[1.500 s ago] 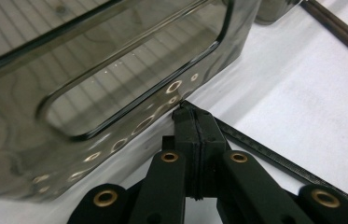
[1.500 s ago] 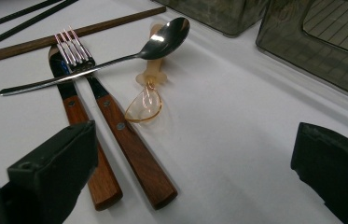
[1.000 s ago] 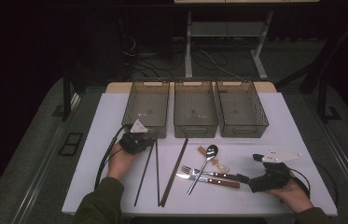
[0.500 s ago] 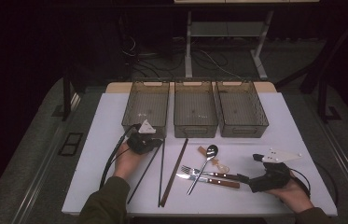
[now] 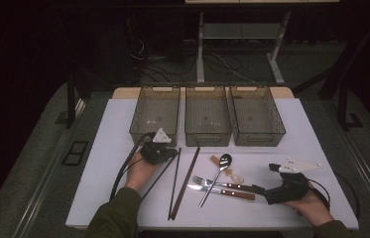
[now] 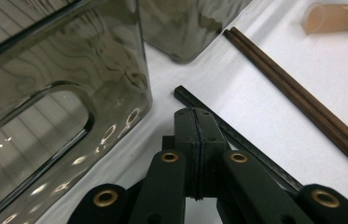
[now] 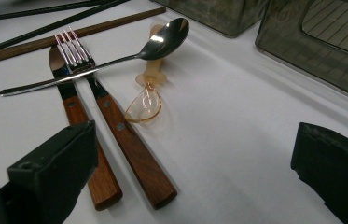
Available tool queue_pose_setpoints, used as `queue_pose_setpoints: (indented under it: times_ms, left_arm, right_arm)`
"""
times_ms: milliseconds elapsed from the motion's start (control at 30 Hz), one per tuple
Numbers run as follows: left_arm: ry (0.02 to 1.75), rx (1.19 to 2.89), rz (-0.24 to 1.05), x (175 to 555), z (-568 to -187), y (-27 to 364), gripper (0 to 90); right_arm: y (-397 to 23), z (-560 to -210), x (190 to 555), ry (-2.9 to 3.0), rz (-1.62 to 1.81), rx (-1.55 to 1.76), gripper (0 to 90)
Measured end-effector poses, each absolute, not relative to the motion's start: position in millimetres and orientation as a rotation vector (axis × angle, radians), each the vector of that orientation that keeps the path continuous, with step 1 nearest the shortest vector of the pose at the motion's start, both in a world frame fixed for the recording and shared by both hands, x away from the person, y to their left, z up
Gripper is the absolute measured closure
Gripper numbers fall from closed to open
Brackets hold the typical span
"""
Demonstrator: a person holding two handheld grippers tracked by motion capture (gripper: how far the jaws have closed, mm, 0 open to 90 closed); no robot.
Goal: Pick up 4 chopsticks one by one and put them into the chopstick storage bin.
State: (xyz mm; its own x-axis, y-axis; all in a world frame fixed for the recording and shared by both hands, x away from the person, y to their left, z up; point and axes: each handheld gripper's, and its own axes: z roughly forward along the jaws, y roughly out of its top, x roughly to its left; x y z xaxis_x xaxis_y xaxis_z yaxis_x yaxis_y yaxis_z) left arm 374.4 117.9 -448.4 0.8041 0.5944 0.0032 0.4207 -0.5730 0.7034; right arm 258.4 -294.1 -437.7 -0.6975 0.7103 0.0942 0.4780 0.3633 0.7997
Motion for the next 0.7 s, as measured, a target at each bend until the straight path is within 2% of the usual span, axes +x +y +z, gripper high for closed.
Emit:
queue_pose_setpoints:
  times_ms: [267,533,700]
  left_arm:
    - [0.749,2.255,0.313,371,-444,117,88.5]
    - [0.782,2.225,0.229,347,-434,113,75.2]
    - [0.787,2.3,0.243,329,-435,102,74.0]
  right_arm:
    - [-294,-438,258,2.359,1.249,1.058,0.8]
    - [-295,-438,258,2.355,1.252,1.057,0.8]
    - [-294,-438,258,2.356,1.248,1.055,0.8]
